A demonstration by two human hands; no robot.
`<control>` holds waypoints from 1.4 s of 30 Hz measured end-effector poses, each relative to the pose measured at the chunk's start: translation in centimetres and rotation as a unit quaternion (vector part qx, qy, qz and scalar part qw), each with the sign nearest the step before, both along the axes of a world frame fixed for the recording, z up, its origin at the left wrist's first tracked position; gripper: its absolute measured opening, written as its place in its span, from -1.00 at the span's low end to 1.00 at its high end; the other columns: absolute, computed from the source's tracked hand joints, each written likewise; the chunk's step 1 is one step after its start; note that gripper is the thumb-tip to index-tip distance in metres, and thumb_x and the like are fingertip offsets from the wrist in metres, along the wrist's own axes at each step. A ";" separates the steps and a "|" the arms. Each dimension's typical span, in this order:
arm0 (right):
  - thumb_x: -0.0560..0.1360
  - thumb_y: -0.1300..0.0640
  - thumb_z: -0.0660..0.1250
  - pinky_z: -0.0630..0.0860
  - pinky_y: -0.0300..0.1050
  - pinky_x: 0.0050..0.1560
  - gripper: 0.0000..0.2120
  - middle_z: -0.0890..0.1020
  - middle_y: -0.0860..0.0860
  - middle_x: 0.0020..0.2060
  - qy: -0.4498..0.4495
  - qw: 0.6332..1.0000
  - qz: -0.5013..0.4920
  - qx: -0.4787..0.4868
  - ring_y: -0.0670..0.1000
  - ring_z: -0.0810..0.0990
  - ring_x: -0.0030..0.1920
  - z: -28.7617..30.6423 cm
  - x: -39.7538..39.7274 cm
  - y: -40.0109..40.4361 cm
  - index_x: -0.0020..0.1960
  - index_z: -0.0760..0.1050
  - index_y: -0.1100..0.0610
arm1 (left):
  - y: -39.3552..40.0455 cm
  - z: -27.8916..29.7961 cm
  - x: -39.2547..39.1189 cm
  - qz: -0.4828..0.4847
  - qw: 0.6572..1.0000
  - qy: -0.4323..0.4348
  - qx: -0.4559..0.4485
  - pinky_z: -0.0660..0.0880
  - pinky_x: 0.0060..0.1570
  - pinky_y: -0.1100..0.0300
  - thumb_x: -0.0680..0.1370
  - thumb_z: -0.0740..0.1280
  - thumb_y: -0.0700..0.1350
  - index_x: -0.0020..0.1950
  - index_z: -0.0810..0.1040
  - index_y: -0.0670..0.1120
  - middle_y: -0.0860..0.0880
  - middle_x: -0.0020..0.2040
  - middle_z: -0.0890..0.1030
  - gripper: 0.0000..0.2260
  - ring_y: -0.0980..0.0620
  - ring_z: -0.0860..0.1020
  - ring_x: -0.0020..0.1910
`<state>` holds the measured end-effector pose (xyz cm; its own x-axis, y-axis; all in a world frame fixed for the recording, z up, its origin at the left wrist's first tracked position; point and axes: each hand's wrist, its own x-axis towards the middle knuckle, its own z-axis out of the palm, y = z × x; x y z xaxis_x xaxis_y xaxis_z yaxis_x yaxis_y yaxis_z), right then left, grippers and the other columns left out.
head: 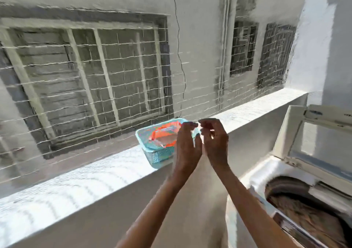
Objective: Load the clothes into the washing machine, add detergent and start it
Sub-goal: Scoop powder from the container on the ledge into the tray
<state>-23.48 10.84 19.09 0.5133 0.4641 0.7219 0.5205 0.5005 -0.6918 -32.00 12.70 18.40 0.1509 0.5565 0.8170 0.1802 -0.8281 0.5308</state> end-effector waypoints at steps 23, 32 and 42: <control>0.44 -0.15 0.32 0.41 -0.06 0.29 -0.46 0.48 0.01 0.33 -0.395 0.760 -0.046 -0.514 0.06 0.45 0.33 3.6 -7.5 5.4 0.38 0.38 -0.01 | 3.4 -0.4 -11.6 0.133 0.961 0.235 -0.065 0.42 0.08 0.07 0.45 0.37 -0.20 0.29 0.53 -0.10 -0.11 0.18 0.53 -0.61 -0.15 0.47 0.14; 0.54 0.17 0.23 0.47 -0.06 0.07 -0.75 0.59 0.21 0.11 -0.329 0.838 -0.154 -0.408 0.19 0.57 0.14 4.2 -7.6 4.6 0.16 0.50 0.26 | 4.1 -0.7 -12.2 0.156 0.952 0.260 -0.042 0.41 0.04 0.08 0.49 0.31 -0.17 0.31 0.50 -0.08 -0.02 0.19 0.56 -0.63 -0.09 0.46 0.06; 0.02 0.16 0.60 0.31 -0.31 -0.57 -0.74 0.53 0.07 -0.60 -0.238 0.908 -0.119 -0.325 0.10 0.53 -0.58 2.5 -7.3 4.3 -0.47 0.52 0.16 | 4.6 -0.8 -12.5 0.088 0.967 0.232 -0.054 0.43 0.02 0.16 0.52 0.29 -0.13 0.38 0.43 0.00 0.08 0.25 0.51 -0.58 0.00 0.39 0.11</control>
